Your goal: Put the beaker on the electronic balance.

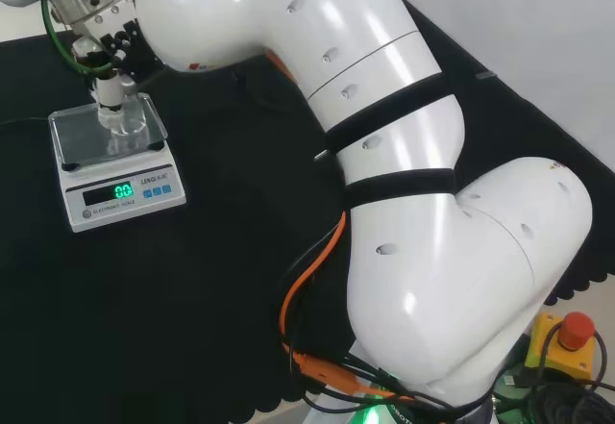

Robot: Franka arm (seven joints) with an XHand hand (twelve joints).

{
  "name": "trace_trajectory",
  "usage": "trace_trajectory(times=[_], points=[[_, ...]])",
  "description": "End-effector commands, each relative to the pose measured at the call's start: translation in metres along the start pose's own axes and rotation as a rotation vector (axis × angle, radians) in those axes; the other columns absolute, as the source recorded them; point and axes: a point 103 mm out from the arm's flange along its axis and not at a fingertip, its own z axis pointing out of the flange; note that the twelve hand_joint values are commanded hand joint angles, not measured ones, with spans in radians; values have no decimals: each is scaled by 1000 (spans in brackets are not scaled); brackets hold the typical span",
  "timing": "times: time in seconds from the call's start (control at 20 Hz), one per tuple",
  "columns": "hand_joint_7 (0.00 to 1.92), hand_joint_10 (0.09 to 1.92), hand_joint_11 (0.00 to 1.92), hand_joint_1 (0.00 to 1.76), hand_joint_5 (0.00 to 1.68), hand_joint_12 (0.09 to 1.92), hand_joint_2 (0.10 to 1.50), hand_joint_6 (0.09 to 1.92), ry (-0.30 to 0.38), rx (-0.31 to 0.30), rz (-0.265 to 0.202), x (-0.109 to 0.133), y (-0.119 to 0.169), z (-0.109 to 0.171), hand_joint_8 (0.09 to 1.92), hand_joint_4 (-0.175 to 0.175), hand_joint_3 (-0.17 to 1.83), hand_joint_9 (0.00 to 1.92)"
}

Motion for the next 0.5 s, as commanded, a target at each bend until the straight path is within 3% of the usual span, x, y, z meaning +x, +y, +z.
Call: trace_trajectory(times=[0.05, 0.15, 0.25, 0.5], points=[[900, 690, 828, 1168, 1011, 1234, 579, 803, 4, 23, -46, 24, -1, 2, 1076, 22, 603, 1090], [799, 732, 755, 1141, 748, 1275, 477, 939, -6, 28, -49, 25, -2, 5, 1056, 13, 670, 1007], [720, 775, 683, 1118, 621, 1305, 439, 967, -10, 39, -57, 28, -1, 5, 1039, 10, 687, 922], [673, 795, 635, 1103, 561, 1316, 425, 956, -14, 44, -66, 31, -3, 7, 1020, 7, 683, 866]])
